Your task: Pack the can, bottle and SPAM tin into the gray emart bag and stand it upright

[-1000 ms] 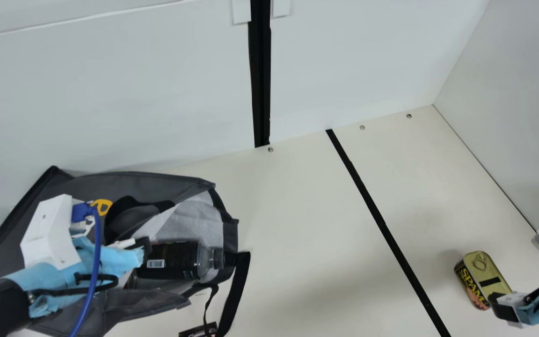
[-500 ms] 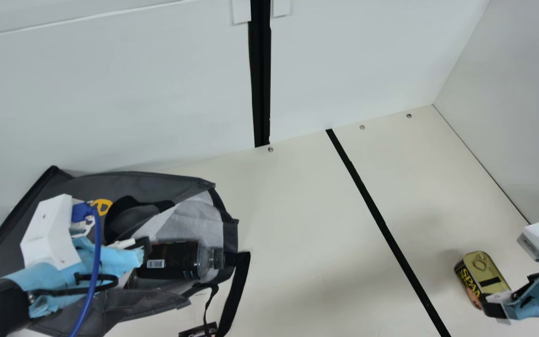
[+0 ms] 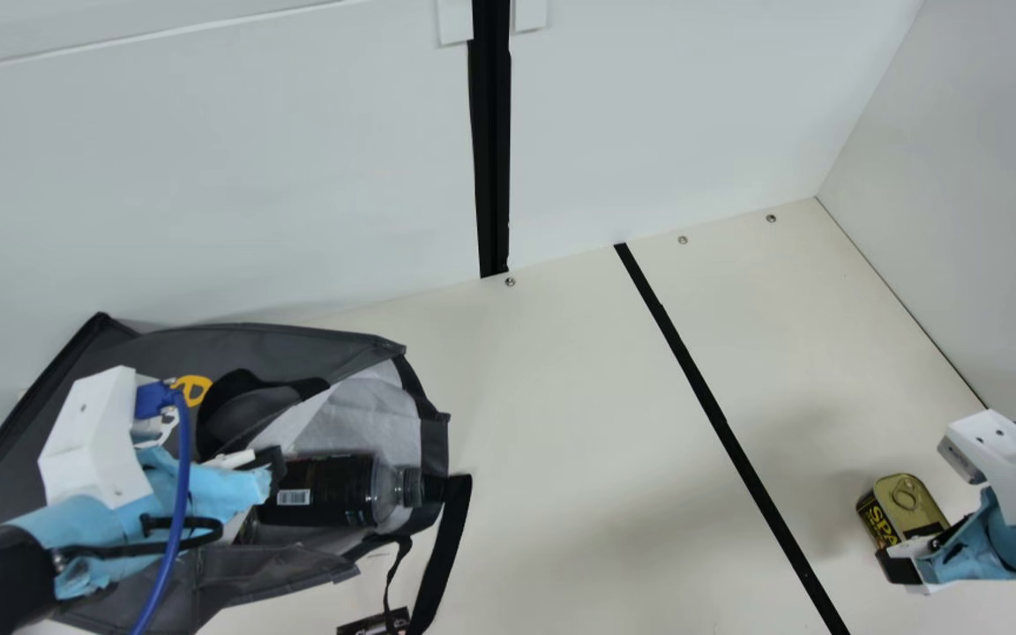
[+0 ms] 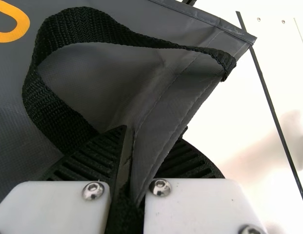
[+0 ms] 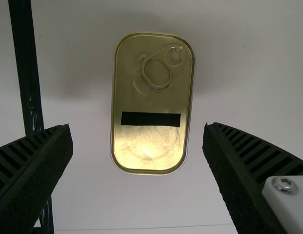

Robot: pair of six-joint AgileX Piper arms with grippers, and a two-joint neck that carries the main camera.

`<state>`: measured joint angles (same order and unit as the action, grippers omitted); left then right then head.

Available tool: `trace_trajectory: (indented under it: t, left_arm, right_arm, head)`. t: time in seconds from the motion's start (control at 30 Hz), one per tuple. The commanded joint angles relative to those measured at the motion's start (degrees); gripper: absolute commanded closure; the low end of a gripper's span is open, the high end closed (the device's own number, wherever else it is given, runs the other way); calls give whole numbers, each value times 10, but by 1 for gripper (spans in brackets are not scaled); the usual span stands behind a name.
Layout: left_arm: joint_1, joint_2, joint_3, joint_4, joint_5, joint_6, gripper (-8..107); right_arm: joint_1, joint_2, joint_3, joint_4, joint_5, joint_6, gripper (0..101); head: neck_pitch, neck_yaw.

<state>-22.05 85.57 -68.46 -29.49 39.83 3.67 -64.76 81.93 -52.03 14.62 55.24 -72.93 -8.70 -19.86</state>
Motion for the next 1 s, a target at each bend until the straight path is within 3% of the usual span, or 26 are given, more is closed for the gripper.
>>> trace_trajectory:
  t: [0.0,0.4,0.87,0.97]
  left_arm:
    - [0,0,0,0,0,0,107]
    - [0,0,0,0,0,0,107]
    - [0,0,0,0,0,0,107]
    - [0,0,0,0,0,0,107]
  right_arm:
    - [4,9,1,-2,-12,3,6]
    - [24,65,4,-11,-73,27,6]
    - [37,83,-4,-7,-79,35,100]
    - [39,76,-9,-1,-71,32,101]
  head:
    - [-13,-1]
    - [-13,-1]
    - [-13,-1]
    - [-13,-1]
